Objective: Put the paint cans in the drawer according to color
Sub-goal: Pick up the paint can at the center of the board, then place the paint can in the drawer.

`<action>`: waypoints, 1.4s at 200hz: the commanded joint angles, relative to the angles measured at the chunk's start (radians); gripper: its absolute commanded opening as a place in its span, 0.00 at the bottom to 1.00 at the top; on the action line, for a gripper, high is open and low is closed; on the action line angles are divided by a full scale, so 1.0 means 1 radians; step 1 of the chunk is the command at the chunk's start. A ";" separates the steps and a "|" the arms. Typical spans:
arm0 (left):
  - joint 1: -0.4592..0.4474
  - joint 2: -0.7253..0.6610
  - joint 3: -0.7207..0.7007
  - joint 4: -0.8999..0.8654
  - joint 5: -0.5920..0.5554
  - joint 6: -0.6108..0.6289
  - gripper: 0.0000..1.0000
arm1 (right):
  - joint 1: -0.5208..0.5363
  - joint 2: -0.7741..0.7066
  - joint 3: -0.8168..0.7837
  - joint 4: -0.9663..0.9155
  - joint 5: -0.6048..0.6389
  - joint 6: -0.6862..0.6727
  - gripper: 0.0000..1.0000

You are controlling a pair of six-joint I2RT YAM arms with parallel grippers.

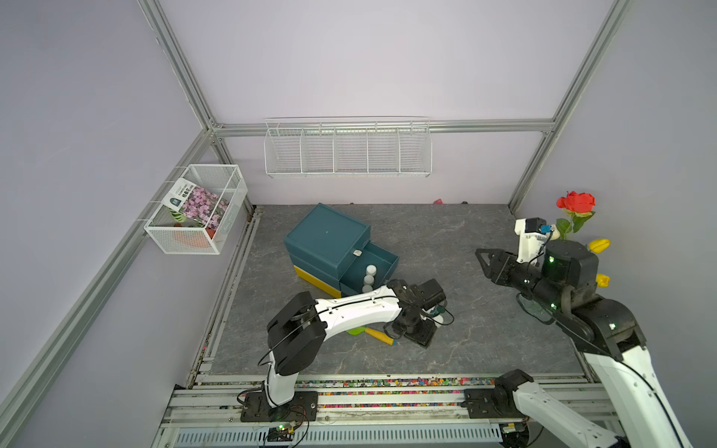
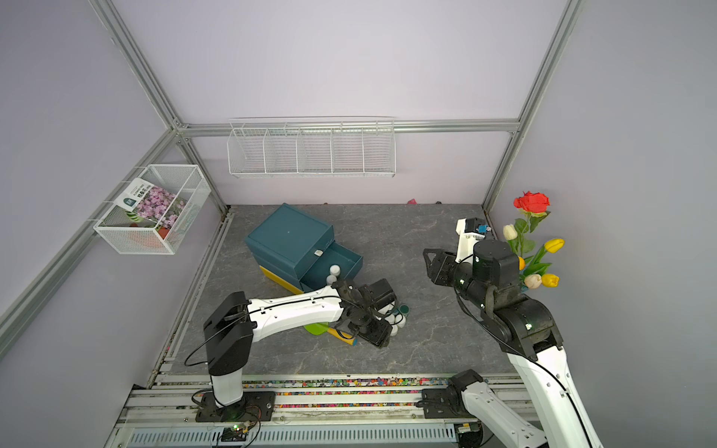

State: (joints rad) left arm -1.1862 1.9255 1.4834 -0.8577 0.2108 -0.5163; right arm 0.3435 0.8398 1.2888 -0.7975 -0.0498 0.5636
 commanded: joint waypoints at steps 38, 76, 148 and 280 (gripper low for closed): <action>-0.007 0.088 -0.010 0.075 -0.086 -0.036 0.61 | -0.003 -0.020 0.001 0.002 -0.013 0.002 0.46; -0.007 0.127 0.015 0.074 -0.130 -0.019 0.55 | -0.003 -0.020 -0.004 0.002 -0.014 0.001 0.46; -0.007 0.165 0.069 0.075 -0.171 0.004 0.45 | -0.003 -0.012 -0.010 0.006 -0.016 -0.004 0.46; -0.003 -0.064 0.268 -0.284 -0.368 -0.005 0.18 | -0.003 0.012 0.001 0.030 -0.007 0.001 0.45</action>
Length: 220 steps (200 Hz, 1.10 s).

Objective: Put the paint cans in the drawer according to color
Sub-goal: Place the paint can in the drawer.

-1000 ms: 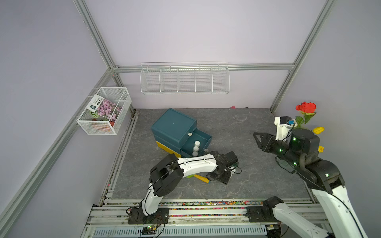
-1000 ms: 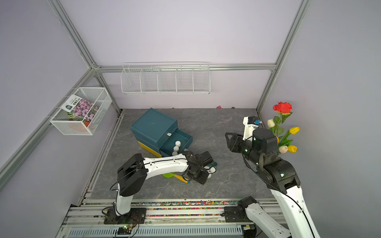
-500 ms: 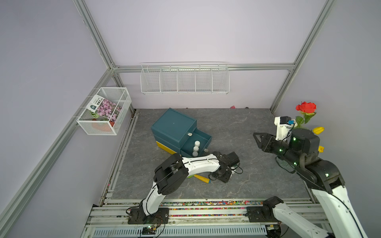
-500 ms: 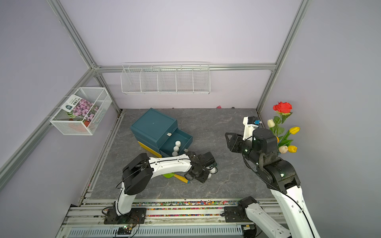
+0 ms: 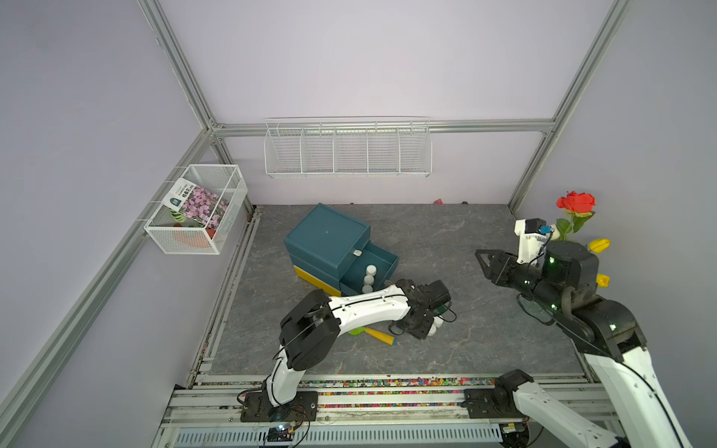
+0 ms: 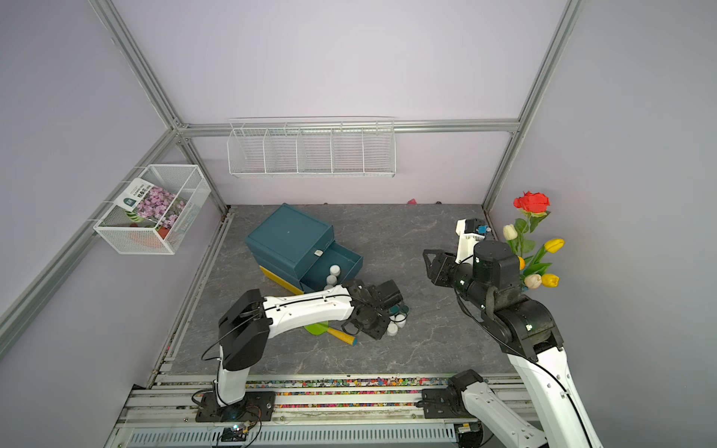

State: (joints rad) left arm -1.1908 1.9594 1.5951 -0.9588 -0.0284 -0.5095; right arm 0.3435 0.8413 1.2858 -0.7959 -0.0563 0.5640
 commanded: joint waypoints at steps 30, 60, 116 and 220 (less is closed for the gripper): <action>0.095 -0.116 0.330 -0.303 -0.175 0.024 0.19 | -0.004 0.024 0.003 0.055 -0.007 0.003 0.45; 0.225 -0.090 0.414 -0.324 -0.230 0.106 0.19 | -0.004 0.028 -0.005 0.081 -0.012 0.012 0.45; 0.382 0.050 0.494 -0.245 -0.227 0.201 0.19 | -0.004 0.016 -0.022 0.092 -0.007 0.022 0.45; 0.411 0.167 0.397 -0.164 -0.214 0.204 0.19 | -0.003 0.027 -0.014 0.087 -0.008 0.012 0.45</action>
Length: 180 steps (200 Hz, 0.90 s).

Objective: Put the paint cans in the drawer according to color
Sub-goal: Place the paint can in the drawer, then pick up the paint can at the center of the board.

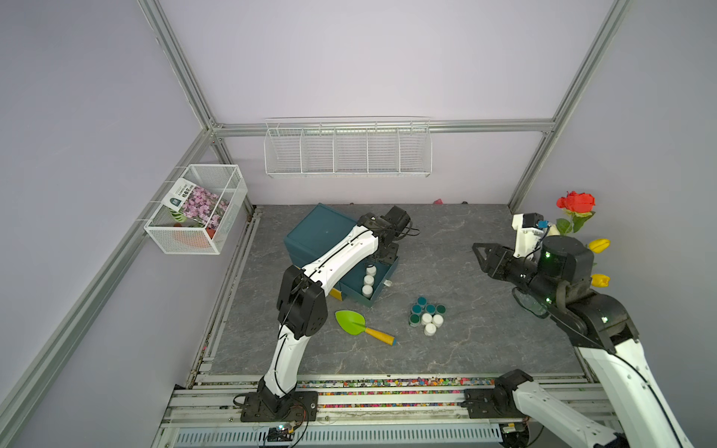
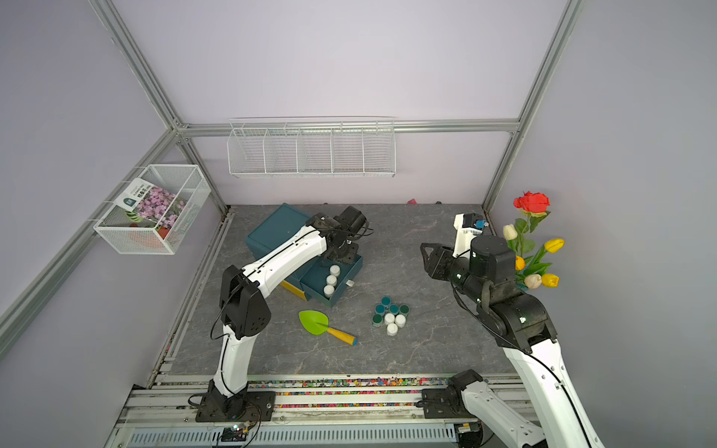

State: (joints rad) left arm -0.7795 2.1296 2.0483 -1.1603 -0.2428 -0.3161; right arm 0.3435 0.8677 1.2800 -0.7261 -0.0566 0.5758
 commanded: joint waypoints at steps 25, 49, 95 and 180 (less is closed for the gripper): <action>0.000 -0.020 -0.106 0.048 0.005 0.002 0.19 | -0.003 0.004 -0.009 0.017 -0.008 -0.002 0.45; 0.000 -0.036 -0.129 0.037 0.010 -0.005 0.19 | -0.005 0.008 -0.011 0.020 -0.009 -0.001 0.45; -0.006 -0.071 -0.143 -0.003 0.001 -0.026 0.26 | -0.003 0.016 -0.019 0.034 -0.021 0.008 0.45; -0.095 -0.132 0.091 -0.071 -0.086 -0.050 0.64 | -0.003 0.012 -0.015 0.029 -0.018 0.007 0.46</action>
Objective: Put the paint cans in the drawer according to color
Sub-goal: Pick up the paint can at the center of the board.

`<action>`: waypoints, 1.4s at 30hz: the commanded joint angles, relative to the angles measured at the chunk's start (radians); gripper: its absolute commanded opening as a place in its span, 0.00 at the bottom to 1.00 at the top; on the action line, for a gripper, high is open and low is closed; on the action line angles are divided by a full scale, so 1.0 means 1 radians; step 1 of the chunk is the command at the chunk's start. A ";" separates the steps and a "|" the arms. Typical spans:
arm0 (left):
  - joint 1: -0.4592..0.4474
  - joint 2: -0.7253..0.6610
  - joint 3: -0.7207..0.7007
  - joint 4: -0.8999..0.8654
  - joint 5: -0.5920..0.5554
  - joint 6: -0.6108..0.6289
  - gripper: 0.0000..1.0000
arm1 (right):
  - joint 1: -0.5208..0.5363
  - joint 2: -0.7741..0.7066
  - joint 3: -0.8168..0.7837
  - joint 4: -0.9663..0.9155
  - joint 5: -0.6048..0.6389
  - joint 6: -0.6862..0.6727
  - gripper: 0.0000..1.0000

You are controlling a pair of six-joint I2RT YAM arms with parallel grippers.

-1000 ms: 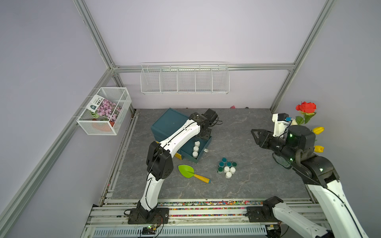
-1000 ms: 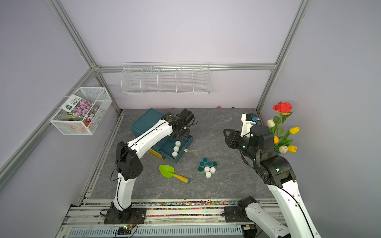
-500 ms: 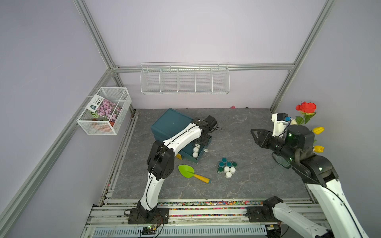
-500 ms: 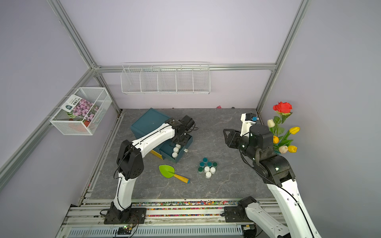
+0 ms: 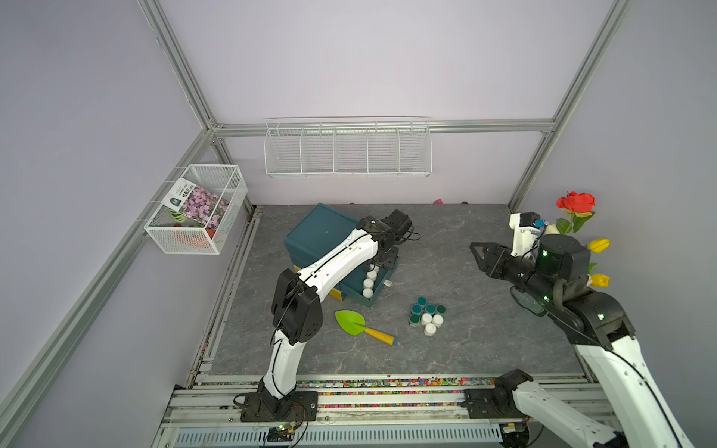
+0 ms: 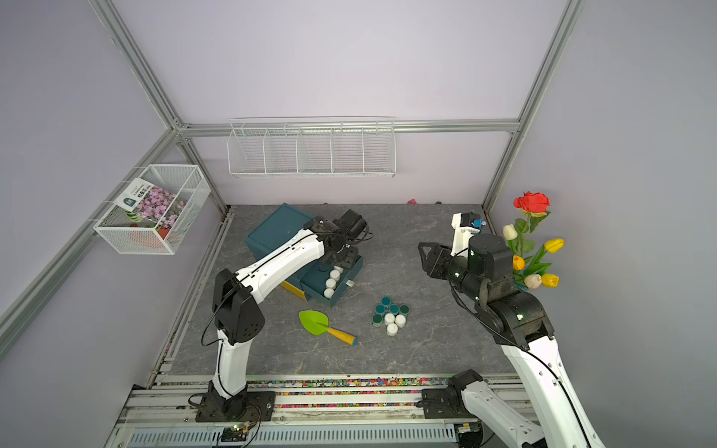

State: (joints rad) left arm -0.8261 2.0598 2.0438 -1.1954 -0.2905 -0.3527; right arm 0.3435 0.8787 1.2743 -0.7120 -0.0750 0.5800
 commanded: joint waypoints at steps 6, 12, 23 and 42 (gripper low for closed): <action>-0.168 -0.128 0.007 0.035 0.187 0.019 0.50 | -0.003 -0.009 0.003 -0.003 0.025 -0.006 0.46; -0.291 -0.168 -0.266 0.187 0.448 0.027 0.44 | -0.003 -0.023 0.015 -0.023 0.046 -0.006 0.46; -0.373 -0.054 -0.423 0.338 0.501 -0.049 0.56 | -0.003 -0.045 0.035 -0.077 0.060 -0.009 0.46; -0.377 0.143 -0.291 0.344 0.353 -0.125 0.61 | -0.003 -0.064 0.028 -0.091 0.046 -0.013 0.46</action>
State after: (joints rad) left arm -1.1992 2.1815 1.6958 -0.8478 0.1322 -0.4664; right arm 0.3435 0.8223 1.2938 -0.8043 -0.0265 0.5755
